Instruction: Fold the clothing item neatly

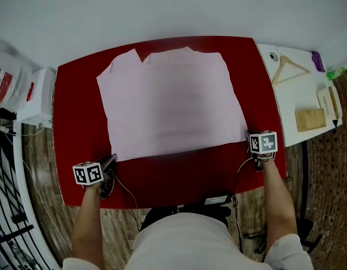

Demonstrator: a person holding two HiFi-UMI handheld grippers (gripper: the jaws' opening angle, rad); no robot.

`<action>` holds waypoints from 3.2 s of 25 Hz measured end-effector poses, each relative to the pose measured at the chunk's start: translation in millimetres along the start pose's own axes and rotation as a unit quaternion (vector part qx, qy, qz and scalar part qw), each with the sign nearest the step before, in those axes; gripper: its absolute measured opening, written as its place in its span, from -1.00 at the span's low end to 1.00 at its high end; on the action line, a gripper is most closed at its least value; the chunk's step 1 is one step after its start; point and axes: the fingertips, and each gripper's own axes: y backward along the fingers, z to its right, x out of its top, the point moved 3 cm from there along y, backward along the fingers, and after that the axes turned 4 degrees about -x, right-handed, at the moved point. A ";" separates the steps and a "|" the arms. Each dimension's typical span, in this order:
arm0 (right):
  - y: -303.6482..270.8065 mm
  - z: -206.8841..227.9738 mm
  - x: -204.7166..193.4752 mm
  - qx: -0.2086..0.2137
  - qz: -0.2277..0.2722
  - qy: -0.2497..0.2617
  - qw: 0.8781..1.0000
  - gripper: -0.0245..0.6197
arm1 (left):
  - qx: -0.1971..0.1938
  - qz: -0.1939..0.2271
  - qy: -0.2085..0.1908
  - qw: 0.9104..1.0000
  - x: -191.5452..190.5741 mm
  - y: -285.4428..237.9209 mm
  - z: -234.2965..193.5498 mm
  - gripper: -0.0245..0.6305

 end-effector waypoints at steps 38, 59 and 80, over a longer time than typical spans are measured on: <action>18.6 -2.6 -14.9 -0.074 0.036 -0.022 0.996 -0.86 | -0.025 0.026 -0.001 0.999 -13.2 8.0 5.3 -0.79; 74.9 -65.7 20.9 -0.041 0.148 -0.026 0.988 -0.86 | -0.074 0.122 -0.067 0.987 2.4 57.1 42.7 -0.80; 120.5 -112.7 -11.3 0.040 0.192 0.058 0.979 -0.86 | -0.077 0.190 -0.089 0.975 -63.6 88.5 132.0 -0.91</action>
